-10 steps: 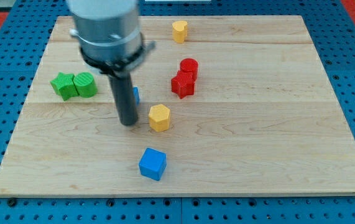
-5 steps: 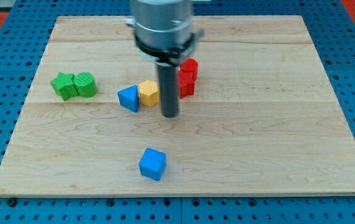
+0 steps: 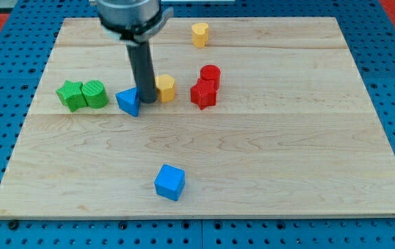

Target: Push the yellow hexagon closer to the yellow heart

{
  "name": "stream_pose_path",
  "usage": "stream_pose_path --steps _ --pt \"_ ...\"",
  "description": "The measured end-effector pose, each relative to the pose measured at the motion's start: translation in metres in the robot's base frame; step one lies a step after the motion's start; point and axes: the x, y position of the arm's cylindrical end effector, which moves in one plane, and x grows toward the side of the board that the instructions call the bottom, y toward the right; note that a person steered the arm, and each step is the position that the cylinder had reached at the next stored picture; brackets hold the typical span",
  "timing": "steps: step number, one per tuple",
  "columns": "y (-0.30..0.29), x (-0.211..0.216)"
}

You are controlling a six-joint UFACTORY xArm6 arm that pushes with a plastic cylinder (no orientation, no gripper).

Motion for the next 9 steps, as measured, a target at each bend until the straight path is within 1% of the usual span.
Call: stream_pose_path --steps 1,2,3,4,5,6,8,9 --pt "0.008 0.035" --pt "0.028 0.052" --pt "0.013 -0.005" --pt "0.013 -0.053" --pt "0.035 -0.037" --pt "0.053 -0.035" --pt "0.058 -0.110" --pt "0.062 -0.107"
